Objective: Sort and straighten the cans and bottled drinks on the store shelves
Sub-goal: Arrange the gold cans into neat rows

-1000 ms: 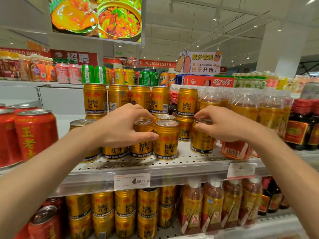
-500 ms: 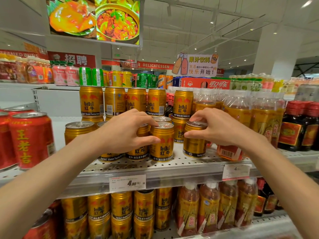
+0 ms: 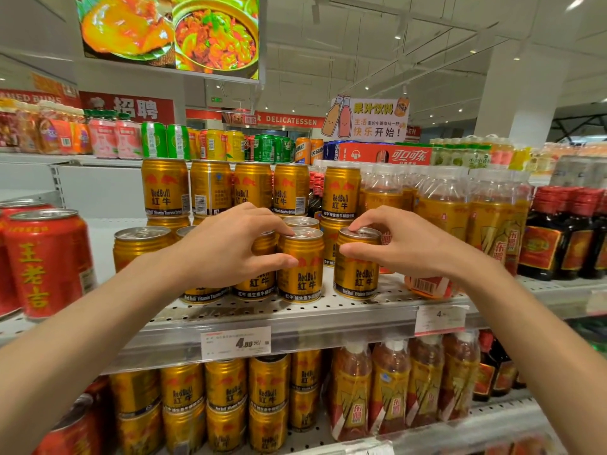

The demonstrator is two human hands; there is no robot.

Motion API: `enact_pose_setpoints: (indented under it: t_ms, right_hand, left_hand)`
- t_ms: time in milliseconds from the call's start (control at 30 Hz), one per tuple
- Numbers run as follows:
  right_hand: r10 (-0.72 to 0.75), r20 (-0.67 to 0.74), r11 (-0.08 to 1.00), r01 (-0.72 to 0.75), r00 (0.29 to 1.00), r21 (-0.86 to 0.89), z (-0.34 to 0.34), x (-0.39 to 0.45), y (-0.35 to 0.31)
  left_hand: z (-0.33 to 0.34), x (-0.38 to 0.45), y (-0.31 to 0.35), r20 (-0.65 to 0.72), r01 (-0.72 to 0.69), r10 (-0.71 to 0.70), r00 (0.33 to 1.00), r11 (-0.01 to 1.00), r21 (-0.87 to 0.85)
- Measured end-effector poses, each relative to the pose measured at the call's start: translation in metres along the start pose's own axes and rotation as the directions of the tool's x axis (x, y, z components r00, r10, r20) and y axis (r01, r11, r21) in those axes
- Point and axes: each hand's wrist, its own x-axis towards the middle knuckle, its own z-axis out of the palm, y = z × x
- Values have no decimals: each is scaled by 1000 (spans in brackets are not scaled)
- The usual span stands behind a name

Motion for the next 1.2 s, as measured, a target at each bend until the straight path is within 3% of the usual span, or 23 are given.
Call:
enact_pose_setpoints:
  t_ms: [67,733,867,1033,1200]
  right_hand:
    - [-13,55,999,10,998,39,-5,-3,2]
    - [-34,-42,991,39,999,132,11,-6,-3]
    - [-31,-126,989,49,992,140,2,8,-20]
    - [38,-24,999,-37,999,18,8,54,-50]
    - [149,147,989,-144,978,-42,19,94,-65]
  left_hand:
    - [1,0,-1,-4,2,-2,1000,1000,2]
    - [1,0,1,-9,-1,1,1000,999,39]
    - [-15,-6,-10,6,47,-49,999,990,132]
    - [-26,-17,-24,45,124,-131,990,983,132]
    - [-18,-24,-24,1,163,-164,986,983,79]
